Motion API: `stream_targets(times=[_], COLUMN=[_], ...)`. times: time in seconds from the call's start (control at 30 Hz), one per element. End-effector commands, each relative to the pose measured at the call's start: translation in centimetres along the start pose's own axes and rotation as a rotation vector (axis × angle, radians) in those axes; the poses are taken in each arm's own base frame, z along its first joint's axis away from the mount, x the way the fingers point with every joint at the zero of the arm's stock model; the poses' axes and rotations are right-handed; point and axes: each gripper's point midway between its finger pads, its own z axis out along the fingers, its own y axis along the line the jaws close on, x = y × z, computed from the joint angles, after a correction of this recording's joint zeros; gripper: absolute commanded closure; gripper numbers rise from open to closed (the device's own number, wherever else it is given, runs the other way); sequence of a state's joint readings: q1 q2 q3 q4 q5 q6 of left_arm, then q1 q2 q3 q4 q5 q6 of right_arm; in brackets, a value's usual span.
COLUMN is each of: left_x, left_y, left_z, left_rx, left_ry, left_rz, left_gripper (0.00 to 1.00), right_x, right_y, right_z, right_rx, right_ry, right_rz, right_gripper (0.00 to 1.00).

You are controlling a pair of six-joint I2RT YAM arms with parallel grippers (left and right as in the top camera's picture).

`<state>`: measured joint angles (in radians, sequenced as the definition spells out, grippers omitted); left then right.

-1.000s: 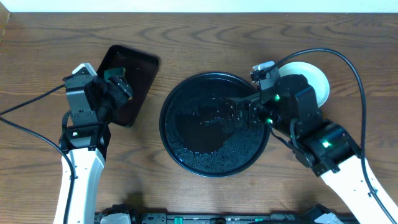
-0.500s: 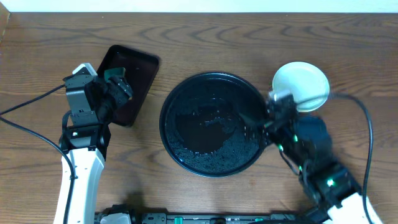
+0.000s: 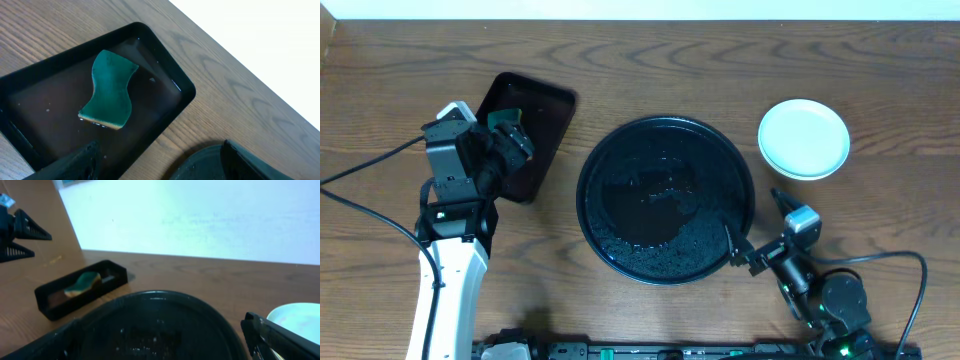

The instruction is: Clean dirty plates on tray and stack at the side

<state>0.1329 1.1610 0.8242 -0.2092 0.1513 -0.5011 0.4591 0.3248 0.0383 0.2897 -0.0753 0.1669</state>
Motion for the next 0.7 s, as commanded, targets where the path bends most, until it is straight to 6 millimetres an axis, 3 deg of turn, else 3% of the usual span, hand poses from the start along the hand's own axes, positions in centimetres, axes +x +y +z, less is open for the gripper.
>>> stream_targets(times=[0.0, 0.2, 0.47, 0.67], left_x=[0.0, 0.0, 0.0, 0.0], left_y=[0.0, 0.0, 0.0, 0.0], left_z=[-0.1, -0.1, -0.1, -0.1], left_rx=[-0.001, 0.0, -0.001, -0.001], left_ry=[-0.002, -0.002, -0.002, -0.002], left_rz=[-0.005, -0.005, -0.005, -0.005], left_gripper=[0.23, 0.23, 0.23, 0.23], right_x=[0.5, -0.3, 1.7, 2.1], right_y=[-0.4, -1.0, -3.1, -4.1], right_z=[-0.4, -0.8, -1.7, -2.5], right_rx=[0.01, 0.034, 0.118, 0.166], right_ry=[-0.014, -0.045, 0.034, 0.041], right_rz=[-0.016, -0.031, -0.02, -0.017], right_gripper=[0.01, 0.01, 0.01, 0.01])
